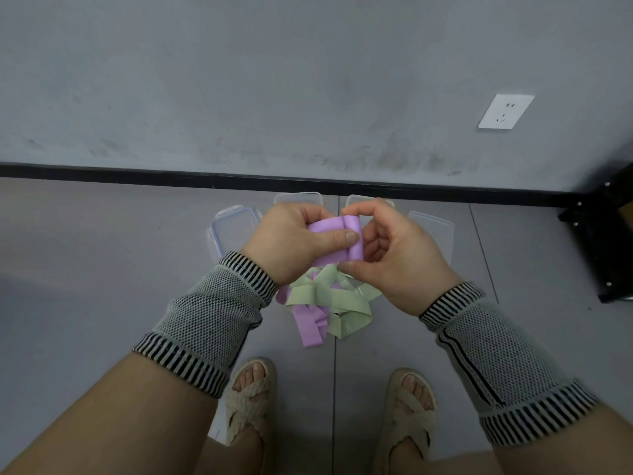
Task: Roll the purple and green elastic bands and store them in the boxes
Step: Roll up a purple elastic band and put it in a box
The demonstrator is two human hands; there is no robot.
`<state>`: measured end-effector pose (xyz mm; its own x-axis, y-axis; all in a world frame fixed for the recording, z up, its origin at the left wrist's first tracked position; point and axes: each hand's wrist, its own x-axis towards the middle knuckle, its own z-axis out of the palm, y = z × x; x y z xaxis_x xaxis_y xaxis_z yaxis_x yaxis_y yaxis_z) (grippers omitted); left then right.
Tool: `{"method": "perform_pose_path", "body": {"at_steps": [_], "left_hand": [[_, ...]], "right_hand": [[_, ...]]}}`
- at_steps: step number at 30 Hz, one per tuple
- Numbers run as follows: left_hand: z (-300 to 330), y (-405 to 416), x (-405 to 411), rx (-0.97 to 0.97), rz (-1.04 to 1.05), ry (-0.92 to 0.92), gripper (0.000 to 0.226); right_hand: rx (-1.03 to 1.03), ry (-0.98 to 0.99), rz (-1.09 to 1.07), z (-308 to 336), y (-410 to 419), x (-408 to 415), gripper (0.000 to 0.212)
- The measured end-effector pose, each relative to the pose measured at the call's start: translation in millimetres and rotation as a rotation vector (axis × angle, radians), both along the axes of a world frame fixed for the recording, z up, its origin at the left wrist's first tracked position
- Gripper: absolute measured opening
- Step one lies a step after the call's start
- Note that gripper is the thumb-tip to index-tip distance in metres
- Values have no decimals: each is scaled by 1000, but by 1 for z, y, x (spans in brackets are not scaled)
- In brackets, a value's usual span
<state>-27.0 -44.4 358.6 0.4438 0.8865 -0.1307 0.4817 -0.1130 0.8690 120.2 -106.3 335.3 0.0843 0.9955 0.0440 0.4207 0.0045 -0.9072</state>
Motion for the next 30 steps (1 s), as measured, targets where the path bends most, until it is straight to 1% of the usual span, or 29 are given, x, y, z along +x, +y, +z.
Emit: {"method": "perform_pose_path", "body": {"at_steps": [3,6,8,14,17,20,22,26,30], "left_hand": [[0,3,-3,-27,-1,31,13],[-1,6,-7,-38,-3,41,13],[-1,6,-8,-29,-16,33,13],[-2,5,-5,-8,-59,25,10],[-4,6,-3,-12,-49,63,14],[-7,9,-2,-4,-1,105,26],[-7,9,-2,-2,6,99,30],[-3,5,-1,-34,-4,61,30],[-3,5,0,-7,18,77,20]], "right_hand": [[-14,22,25,2,0,0,58],[-53,172,74,7,-2,4,52],[-71,226,88,7,-2,6,50],[-97,266,89,6,-3,6,50],[-90,251,55,6,-2,5,45],[-86,215,34,6,-2,3,45],[-81,192,22,6,-2,3,46],[-49,128,0,3,0,3,44],[-43,90,23,3,0,0,45]]}}
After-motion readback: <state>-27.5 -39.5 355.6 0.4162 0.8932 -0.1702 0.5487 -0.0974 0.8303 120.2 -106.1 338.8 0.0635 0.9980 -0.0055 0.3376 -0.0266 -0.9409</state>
